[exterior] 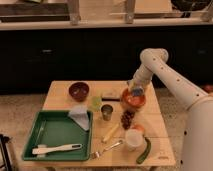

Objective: Place sponge in red bowl

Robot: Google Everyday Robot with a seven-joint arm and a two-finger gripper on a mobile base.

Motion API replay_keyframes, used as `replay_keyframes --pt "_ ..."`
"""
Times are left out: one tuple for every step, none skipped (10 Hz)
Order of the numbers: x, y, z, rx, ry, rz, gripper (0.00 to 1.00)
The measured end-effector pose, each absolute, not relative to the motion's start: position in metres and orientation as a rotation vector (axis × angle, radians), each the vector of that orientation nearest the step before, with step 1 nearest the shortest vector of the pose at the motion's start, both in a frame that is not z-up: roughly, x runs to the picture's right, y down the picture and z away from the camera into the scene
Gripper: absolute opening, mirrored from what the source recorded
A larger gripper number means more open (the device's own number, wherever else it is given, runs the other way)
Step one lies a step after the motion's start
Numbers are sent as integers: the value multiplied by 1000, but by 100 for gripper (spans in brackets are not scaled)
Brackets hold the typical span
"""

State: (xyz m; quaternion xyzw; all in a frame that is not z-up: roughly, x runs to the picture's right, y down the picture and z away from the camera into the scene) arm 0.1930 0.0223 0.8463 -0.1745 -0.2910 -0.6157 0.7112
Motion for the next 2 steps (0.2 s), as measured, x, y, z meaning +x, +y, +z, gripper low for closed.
replay_keyframes --pt "194 26 848 -415 -642 -1338 0" --pt "192 28 850 -433 -645 -1314 0"
